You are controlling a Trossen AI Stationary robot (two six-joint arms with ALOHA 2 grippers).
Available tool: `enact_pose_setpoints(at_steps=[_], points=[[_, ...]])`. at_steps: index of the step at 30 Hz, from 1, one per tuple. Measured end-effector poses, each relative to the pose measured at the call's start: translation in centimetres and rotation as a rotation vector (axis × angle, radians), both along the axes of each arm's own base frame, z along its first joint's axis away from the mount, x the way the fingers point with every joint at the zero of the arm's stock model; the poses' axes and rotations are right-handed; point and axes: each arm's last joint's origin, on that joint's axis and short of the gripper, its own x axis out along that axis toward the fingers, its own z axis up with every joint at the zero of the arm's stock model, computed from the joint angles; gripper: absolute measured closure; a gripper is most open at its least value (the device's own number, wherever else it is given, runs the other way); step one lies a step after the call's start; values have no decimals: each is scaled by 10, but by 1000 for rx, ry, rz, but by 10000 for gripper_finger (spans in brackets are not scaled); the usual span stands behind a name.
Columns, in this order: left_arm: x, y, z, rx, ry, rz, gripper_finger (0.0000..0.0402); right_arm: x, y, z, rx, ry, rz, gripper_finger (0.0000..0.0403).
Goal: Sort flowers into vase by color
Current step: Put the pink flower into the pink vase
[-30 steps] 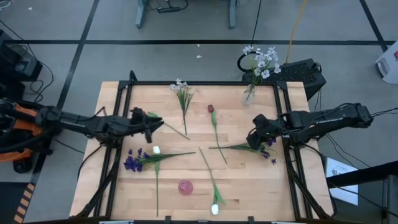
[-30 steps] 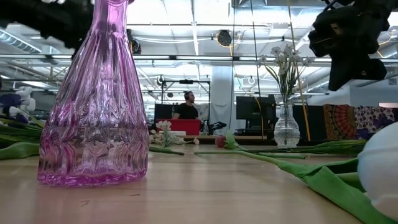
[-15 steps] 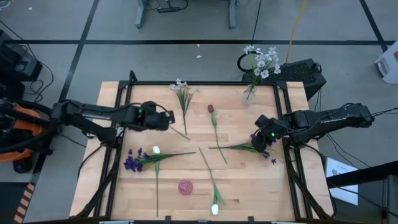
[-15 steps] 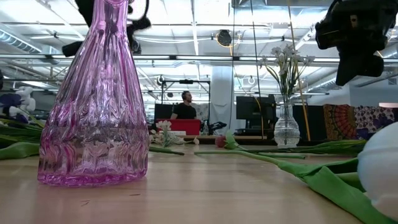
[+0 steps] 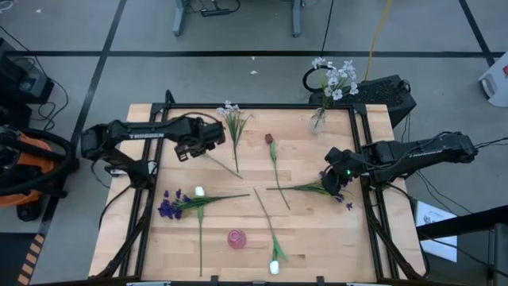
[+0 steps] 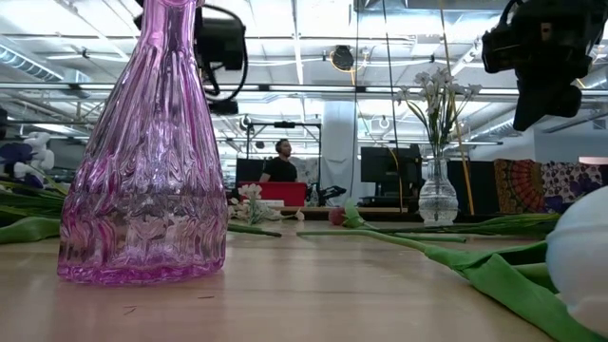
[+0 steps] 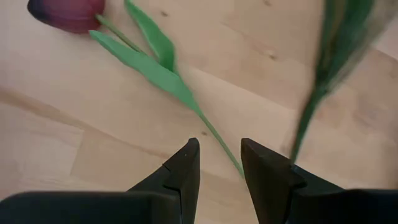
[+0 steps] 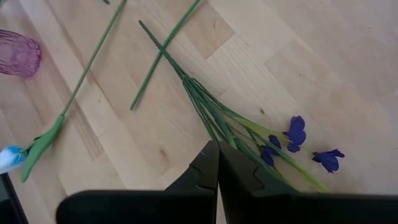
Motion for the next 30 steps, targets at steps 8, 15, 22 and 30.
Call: enact_pose_setpoints(at_steps=[8,15,22,30], points=[[-4,25,-17,-94,29,70,278,0,0,0,-5,0,9,403],[-2,30,-43,-183,69,91,278,0,3,0,-9,0,35,403],[12,42,-63,-165,20,83,279,-1,5,0,-12,0,46,403],[23,42,-87,-272,21,45,279,0,5,0,-12,-1,46,403]])
